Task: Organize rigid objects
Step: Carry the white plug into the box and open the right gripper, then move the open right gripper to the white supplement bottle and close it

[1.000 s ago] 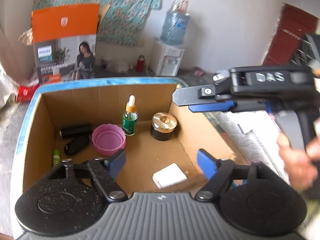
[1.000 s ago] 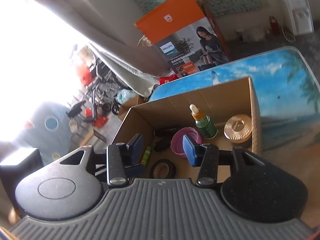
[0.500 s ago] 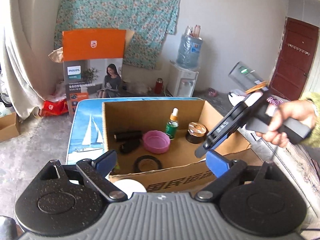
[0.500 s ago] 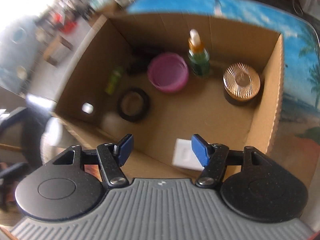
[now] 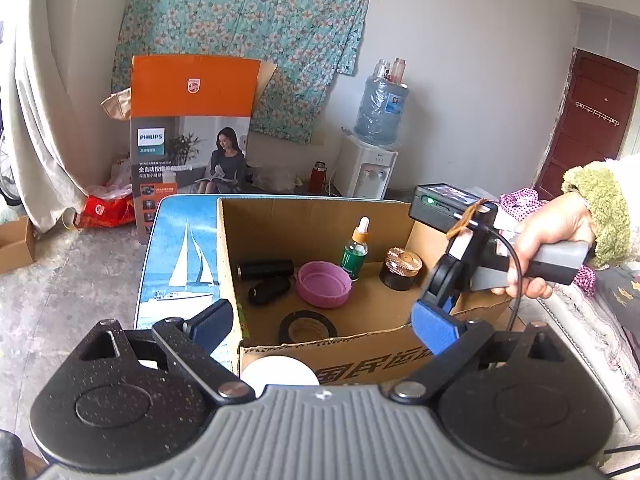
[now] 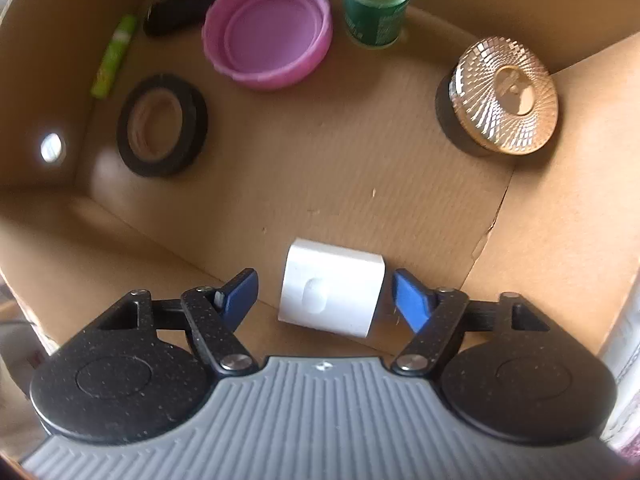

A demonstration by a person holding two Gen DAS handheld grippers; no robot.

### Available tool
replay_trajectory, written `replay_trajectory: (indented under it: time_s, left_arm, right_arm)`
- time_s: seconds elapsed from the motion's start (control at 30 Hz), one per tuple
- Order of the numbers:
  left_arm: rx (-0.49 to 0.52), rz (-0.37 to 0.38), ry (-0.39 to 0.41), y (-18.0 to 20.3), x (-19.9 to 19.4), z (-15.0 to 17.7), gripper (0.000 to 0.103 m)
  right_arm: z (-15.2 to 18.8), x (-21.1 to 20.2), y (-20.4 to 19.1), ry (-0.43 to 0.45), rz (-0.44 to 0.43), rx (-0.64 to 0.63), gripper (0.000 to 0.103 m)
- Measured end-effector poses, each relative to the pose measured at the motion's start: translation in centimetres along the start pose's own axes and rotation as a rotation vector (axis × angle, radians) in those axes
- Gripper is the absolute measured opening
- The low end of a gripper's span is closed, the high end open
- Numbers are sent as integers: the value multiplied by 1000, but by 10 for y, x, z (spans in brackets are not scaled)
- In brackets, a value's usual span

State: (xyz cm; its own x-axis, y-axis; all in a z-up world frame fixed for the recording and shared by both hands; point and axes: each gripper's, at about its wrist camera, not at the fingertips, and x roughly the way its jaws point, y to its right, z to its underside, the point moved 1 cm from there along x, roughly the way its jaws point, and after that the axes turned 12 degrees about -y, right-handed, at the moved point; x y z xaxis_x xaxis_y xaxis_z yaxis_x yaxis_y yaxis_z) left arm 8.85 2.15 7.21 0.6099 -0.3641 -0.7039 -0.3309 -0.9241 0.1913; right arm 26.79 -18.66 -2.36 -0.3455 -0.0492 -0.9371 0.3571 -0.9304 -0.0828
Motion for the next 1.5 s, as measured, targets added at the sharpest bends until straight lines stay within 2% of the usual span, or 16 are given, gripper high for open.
replay_trajectory:
  time_s: [0.07, 0.23, 0.4, 0.53, 0.6, 0.73, 0.8, 0.93, 1.0, 1.1, 1.2, 1.33, 1.5]
  left_arm:
    - [-8, 5, -3, -3, 2, 1, 97]
    - [-28, 7, -11, -5, 4, 6, 97]
    - [-38, 7, -22, -3, 2, 11, 97]
    - [-30, -4, -32, 2, -1, 16, 97]
    - [-28, -8, -40, 4, -1, 17, 97]
    - [-18, -16, -55, 8, -3, 22, 97]
    - [-10, -25, -64, 10, -4, 26, 97]
    - [5, -53, -81, 16, -5, 31, 97]
    - [4, -77, -92, 17, -5, 34, 97]
    - [-10, -125, -106, 15, 0, 38, 97]
    - [-19, -177, -121, 13, 10, 41, 97]
    - [2, -243, -144, 14, 28, 44, 96]
    - [-14, -280, -177, 6, 48, 49, 85]
  right_arm:
    - [4, -1, -4, 15, 27, -22, 51]
    - [7, -9, -13, 75, 25, -41, 50]
    - [-2, -25, -22, 156, -12, -40, 51]
    - [3, -36, -26, 247, -60, -49, 53]
    - [14, -46, -26, 296, -76, -50, 62]
    - [49, -72, -13, 453, -139, -38, 65]
    - [83, -91, -3, 551, -180, -26, 65]
    - [152, -112, -5, 764, -286, -14, 65]
    - [190, -113, -9, 853, -337, -19, 65]
    - [222, -99, -19, 949, -401, -12, 65]
    - [233, -73, -31, 976, -513, -4, 65]
    - [207, -37, -52, 925, -648, 16, 62]
    - [170, -15, -76, 883, -696, 24, 58]
